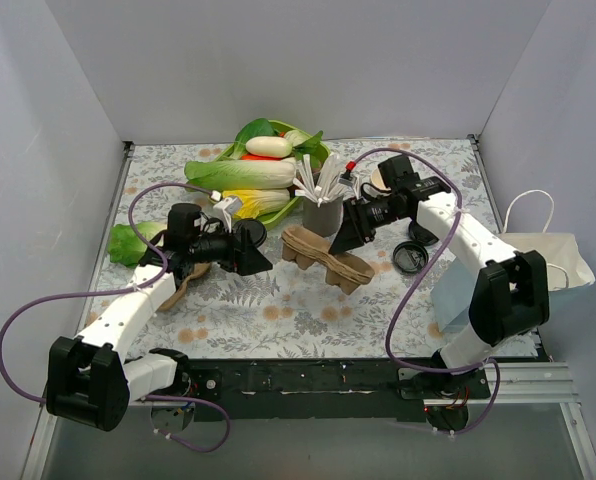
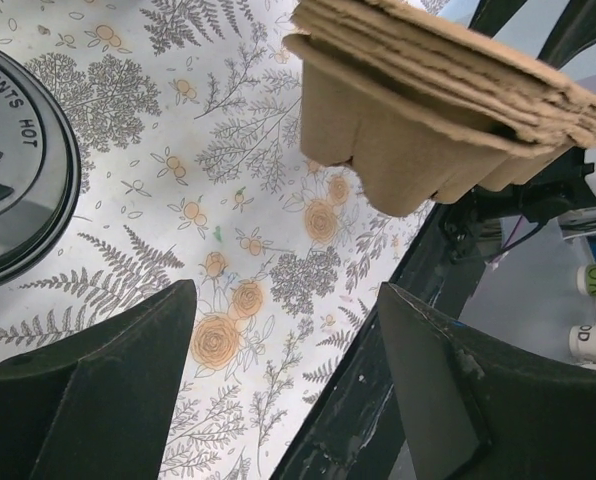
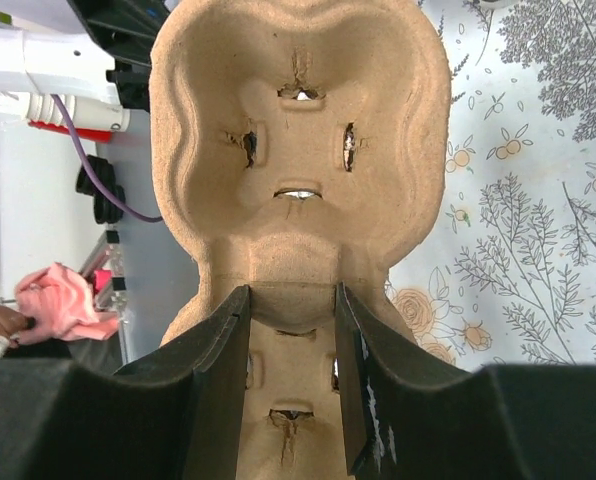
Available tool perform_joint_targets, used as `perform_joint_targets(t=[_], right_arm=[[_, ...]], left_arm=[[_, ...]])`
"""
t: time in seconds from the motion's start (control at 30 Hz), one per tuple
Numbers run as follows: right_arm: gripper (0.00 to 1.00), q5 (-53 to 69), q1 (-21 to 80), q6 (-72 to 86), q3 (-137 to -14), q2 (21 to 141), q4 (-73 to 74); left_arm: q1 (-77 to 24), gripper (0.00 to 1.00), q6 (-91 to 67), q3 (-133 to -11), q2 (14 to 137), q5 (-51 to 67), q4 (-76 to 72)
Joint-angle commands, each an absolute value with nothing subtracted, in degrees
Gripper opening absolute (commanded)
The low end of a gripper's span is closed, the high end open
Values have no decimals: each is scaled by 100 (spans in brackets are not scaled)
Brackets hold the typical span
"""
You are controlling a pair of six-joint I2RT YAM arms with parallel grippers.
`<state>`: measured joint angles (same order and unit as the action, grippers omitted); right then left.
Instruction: Pack the takeout coffee
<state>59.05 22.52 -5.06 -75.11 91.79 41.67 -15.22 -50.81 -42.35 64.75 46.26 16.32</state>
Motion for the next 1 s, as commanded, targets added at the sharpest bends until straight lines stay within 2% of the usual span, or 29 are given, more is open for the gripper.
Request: perform_joint_targets(t=[0.0, 0.13, 0.3, 0.4, 0.47, 0.57, 0.73, 0.87, 0.97], right_arm=[[1, 5655, 2276, -992, -7576, 8710, 4402], [1, 4923, 2364, -1967, -7673, 8535, 4860], [1, 4160, 3126, -3312, -7559, 8245, 5264], [1, 3746, 3828, -3769, -7436, 8174, 5108], [1, 3543, 4173, -3858, -7400, 8191, 4888], [1, 3165, 4841, -4042, -7566, 8401, 4334], [1, 3146, 5615, -4560, -8251, 9306, 3991], [1, 3225, 6037, -4886, -8814, 10201, 3841], [1, 3217, 6257, -4730, -9358, 10807, 3605]], left_arm=[[-1547, 73, -4388, -4839, 6205, 4616, 2325], [-1468, 74, -2722, -5852, 6109, 3508, 3733], [-959, 73, -776, -6494, 5792, 3480, 5313], [-267, 71, 304, -6934, 6195, 3427, 6236], [95, 70, 562, -7092, 6354, 3419, 6337], [676, 71, 388, -7267, 6652, 3384, 5995], [1405, 72, -1623, -7549, 7232, 3471, 4941], [2204, 73, -2889, -8032, 7654, 4050, 4422], [2654, 73, -3226, -8516, 7778, 4675, 4490]])
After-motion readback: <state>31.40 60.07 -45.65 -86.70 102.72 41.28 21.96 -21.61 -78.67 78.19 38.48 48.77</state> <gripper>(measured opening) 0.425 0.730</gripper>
